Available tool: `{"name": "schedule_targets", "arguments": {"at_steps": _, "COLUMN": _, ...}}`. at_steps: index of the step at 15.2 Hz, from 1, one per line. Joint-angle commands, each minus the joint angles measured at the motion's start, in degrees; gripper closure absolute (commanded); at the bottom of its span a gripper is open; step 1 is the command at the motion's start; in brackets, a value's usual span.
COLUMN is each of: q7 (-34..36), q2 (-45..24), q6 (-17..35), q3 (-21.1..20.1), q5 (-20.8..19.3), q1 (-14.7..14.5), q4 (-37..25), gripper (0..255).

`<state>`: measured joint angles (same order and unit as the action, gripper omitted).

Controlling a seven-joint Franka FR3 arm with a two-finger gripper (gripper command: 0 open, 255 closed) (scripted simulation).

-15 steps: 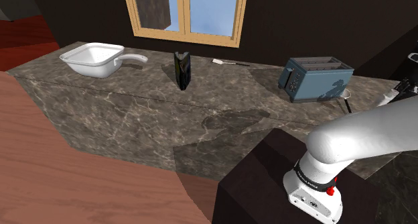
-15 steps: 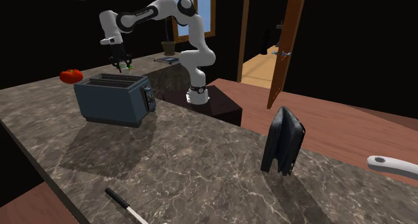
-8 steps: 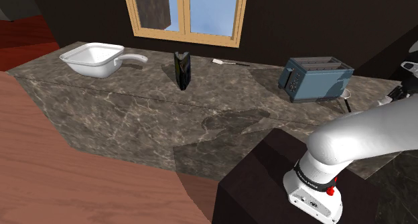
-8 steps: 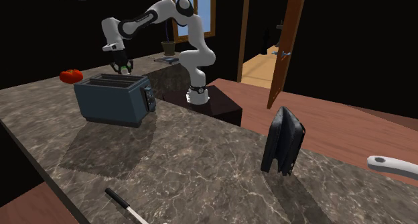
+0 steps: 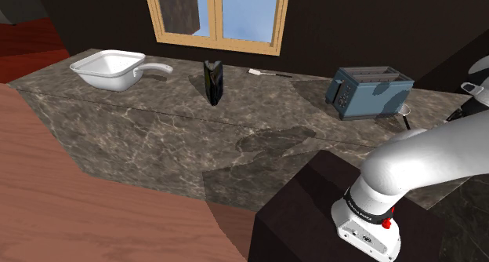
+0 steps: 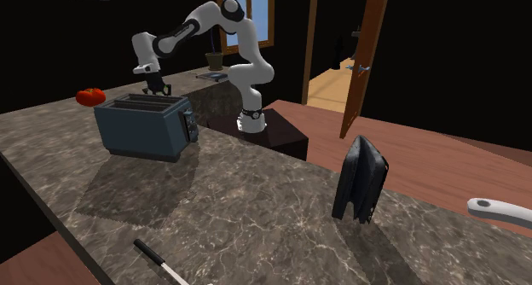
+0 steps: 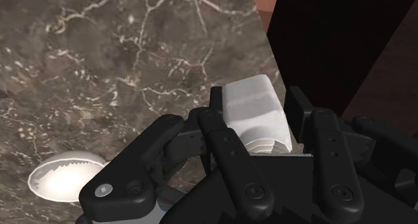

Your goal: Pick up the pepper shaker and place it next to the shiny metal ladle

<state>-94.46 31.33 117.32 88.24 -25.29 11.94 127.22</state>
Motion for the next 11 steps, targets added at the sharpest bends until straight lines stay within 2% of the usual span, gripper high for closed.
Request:
{"name": "schedule_targets", "arguments": {"at_steps": 1, "q7": 0.17, "q2": 0.06, "q6": 1.57, "q3": 2.03, "q5": -0.58, "q1": -1.52, "q4": 0.67, "gripper": 255}}
{"name": "schedule_targets", "arguments": {"at_steps": 2, "q7": 0.26, "q2": 0.15, "q6": 2.5, "q3": 3.33, "q5": -0.99, "q1": -2.46, "q4": 1.05, "gripper": 255}}
{"name": "schedule_targets", "arguments": {"at_steps": 9, "q7": 0.29, "q2": 0.18, "q6": 2.48, "q3": 3.32, "q5": -1.02, "q1": -2.46, "q4": 1.05, "gripper": 255}}
{"name": "schedule_targets", "arguments": {"at_steps": 10, "q7": 0.29, "q2": 0.18, "q6": 2.48, "q3": 3.31, "q5": -1.02, "q1": -2.46, "q4": 1.06, "gripper": 0}}
{"name": "schedule_targets", "arguments": {"at_steps": 11, "q7": 0.29, "q2": 0.18, "q6": 2.48, "q3": 3.32, "q5": -1.02, "q1": -2.46, "q4": 1.05, "gripper": 0}}
